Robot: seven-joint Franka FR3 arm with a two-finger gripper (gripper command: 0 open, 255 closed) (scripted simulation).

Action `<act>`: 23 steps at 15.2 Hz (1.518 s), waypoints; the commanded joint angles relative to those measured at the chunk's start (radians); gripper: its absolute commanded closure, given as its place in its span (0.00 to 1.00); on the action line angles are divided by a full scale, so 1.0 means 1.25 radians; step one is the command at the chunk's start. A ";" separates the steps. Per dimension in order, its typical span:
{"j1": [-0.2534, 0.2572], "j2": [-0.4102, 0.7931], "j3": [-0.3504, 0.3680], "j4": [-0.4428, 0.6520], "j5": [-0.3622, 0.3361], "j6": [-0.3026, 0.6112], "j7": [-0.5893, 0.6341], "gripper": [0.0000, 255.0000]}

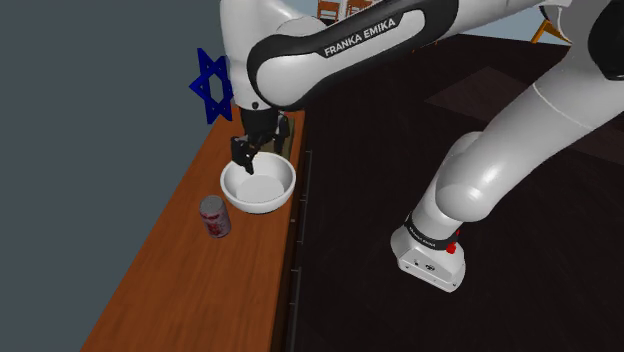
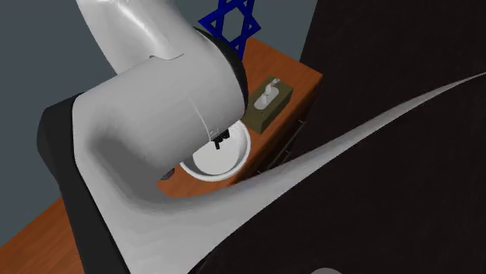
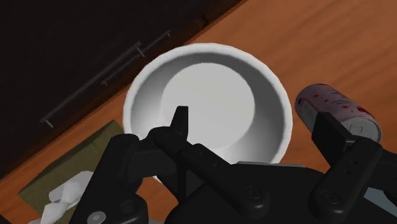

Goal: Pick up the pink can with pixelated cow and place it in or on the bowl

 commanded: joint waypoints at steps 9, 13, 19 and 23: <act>0.040 0.334 0.074 0.199 -0.172 0.116 0.241 0.00; 0.075 0.430 0.065 0.268 -0.230 0.133 0.302 0.00; 0.085 0.469 0.053 0.249 -0.257 0.186 0.320 0.00; 0.086 0.473 0.051 0.248 -0.260 0.191 0.322 0.00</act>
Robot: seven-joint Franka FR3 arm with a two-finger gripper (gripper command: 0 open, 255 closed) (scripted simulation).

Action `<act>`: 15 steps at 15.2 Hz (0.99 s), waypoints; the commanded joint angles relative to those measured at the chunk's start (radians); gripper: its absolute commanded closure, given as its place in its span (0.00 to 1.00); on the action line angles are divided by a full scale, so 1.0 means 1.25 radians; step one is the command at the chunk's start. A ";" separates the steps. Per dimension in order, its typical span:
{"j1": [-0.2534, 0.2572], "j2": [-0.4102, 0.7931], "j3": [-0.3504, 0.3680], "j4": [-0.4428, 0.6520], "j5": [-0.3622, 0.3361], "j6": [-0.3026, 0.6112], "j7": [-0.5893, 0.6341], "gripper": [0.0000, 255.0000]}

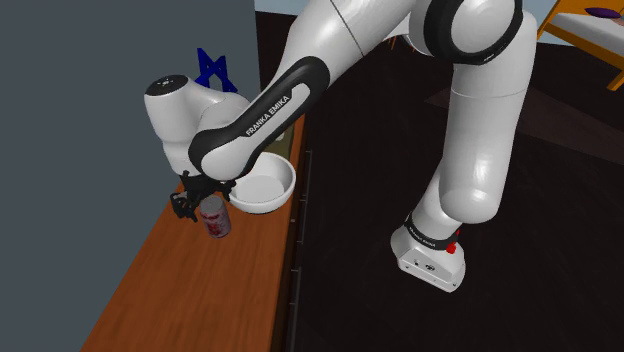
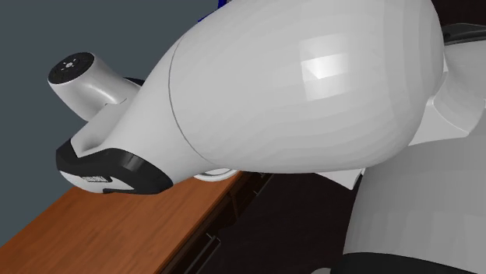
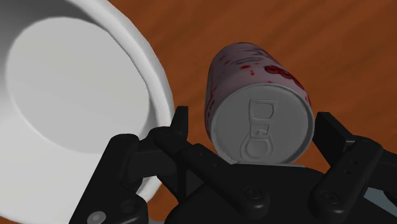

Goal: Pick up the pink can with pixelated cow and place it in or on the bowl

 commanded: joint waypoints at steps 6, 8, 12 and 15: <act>0.000 0.001 0.000 0.000 -0.001 0.001 0.001 1.00; 0.000 0.001 0.000 0.000 -0.001 0.001 0.001 1.00; 0.000 0.001 0.000 0.001 -0.001 0.001 0.000 1.00; -0.001 -0.006 0.002 0.002 0.004 -0.007 -0.002 1.00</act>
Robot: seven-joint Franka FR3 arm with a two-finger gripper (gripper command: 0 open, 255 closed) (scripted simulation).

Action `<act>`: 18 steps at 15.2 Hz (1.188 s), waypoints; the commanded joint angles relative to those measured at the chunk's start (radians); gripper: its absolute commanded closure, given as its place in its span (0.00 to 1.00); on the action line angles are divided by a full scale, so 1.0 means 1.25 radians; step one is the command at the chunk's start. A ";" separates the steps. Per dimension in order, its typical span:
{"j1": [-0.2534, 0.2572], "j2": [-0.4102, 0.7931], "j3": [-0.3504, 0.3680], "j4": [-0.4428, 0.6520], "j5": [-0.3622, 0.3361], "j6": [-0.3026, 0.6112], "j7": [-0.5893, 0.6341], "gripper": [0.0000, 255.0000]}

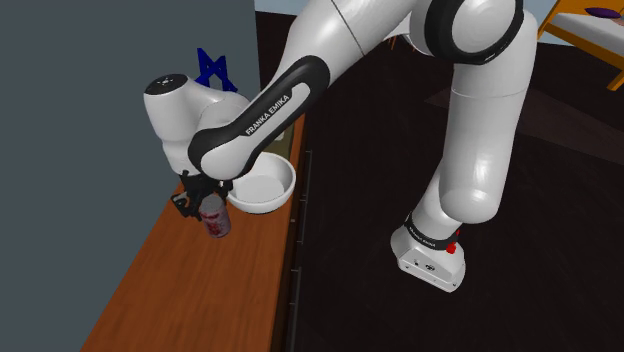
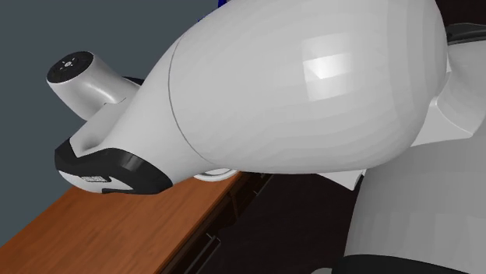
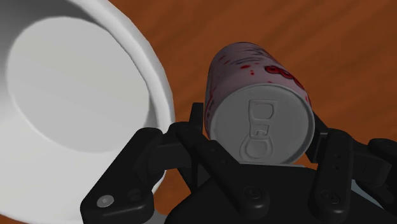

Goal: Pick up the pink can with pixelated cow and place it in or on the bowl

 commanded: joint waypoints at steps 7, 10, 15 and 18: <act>-0.012 -0.050 0.015 0.023 0.035 -0.067 -0.022 1.00; -0.015 -0.068 0.019 0.035 0.047 -0.094 -0.030 1.00; -0.020 -0.094 0.025 0.059 0.065 -0.141 -0.042 1.00; -0.022 -0.108 0.027 0.076 0.074 -0.170 -0.048 1.00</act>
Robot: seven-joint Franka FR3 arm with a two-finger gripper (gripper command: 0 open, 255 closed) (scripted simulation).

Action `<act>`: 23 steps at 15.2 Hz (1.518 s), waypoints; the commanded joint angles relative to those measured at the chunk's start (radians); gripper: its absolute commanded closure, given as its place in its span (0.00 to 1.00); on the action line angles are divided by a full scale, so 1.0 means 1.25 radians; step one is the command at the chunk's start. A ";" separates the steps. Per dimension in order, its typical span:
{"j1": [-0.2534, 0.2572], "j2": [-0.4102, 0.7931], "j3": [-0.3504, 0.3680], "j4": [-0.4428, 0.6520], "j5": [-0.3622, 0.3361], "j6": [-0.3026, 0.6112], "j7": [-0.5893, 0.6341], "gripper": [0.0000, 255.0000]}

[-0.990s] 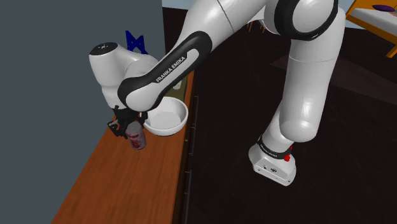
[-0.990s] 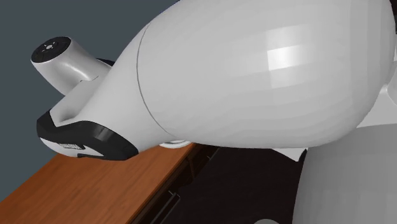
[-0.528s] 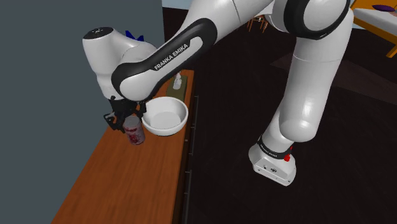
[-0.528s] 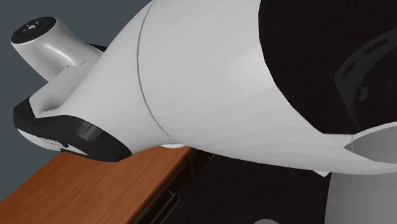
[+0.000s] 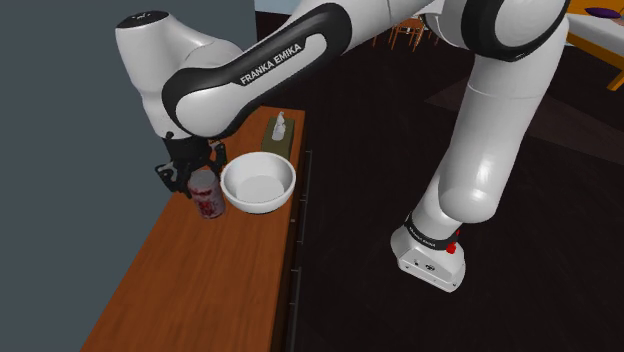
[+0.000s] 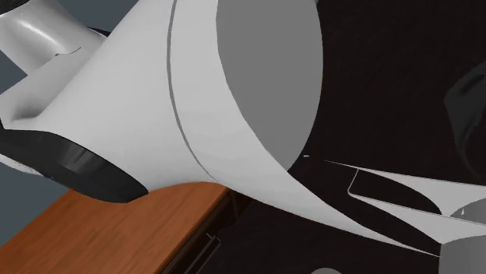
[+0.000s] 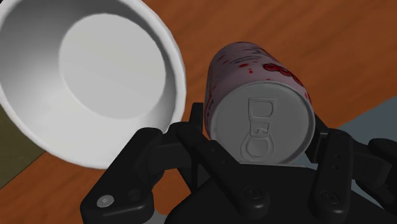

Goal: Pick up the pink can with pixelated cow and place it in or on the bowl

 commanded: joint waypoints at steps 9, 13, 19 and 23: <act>-0.006 -0.041 0.006 0.065 0.026 -0.099 -0.018 1.00; -0.034 -0.086 -0.006 0.034 0.052 -0.107 -0.065 1.00; -0.099 -0.194 -0.058 -0.059 0.107 -0.109 -0.201 1.00; -0.134 -0.248 -0.101 -0.101 0.127 -0.118 -0.289 1.00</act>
